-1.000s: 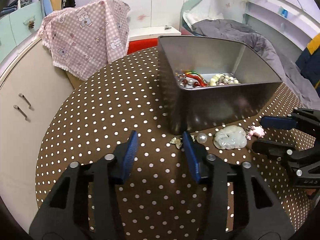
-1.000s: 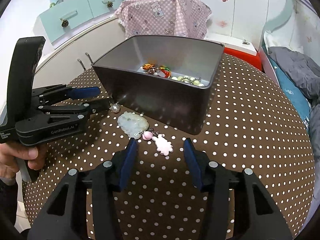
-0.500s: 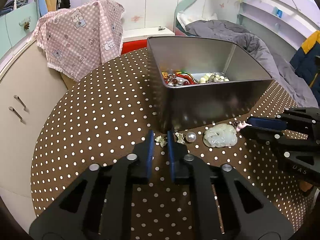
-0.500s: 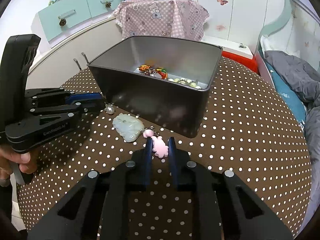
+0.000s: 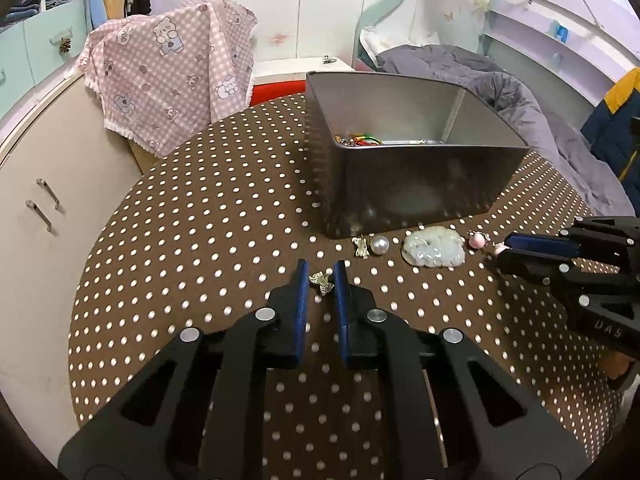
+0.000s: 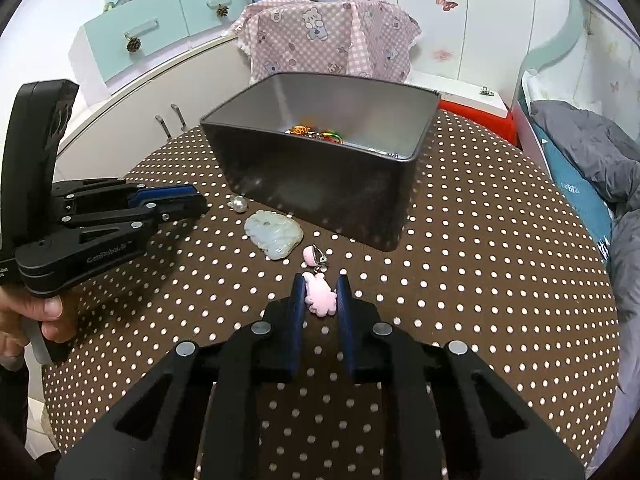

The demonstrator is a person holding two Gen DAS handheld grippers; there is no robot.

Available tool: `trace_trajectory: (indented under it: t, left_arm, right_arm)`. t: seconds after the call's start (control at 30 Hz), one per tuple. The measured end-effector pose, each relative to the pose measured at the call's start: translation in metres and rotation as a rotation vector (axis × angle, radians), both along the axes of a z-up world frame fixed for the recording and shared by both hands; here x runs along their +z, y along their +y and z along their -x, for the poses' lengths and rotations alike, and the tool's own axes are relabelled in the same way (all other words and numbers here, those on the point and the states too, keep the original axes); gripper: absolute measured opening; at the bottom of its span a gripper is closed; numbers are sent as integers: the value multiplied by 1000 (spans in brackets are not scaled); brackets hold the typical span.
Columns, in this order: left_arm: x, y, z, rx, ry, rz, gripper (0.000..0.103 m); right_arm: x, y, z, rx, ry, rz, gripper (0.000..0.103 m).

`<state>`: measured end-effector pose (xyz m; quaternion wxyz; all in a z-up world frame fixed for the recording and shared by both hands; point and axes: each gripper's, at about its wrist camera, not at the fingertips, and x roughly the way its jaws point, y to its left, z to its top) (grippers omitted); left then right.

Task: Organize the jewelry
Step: 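Grasp the pink bunny charm with the right gripper while the left gripper grasps the small gold charm, then lift both held charms over the grey box and release them inside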

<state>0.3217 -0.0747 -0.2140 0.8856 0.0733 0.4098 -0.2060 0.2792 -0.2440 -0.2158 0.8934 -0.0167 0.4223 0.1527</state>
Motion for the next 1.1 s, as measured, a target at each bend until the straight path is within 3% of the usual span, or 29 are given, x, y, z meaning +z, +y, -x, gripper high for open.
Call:
trace_trajectory:
  t: [0.53, 0.83, 1.1]
  left_arm:
    - [70, 17, 35, 12, -158, 34, 12]
    - [120, 4, 13, -6, -244, 94, 12]
    - [142, -19, -22, -49, -222, 158, 12]
  right_arm:
    - [66, -12, 30, 30, -137, -32, 14]
    - [129, -25, 22, 24, -281, -16, 14]
    - [167, -33, -18, 23, -324, -56, 14]
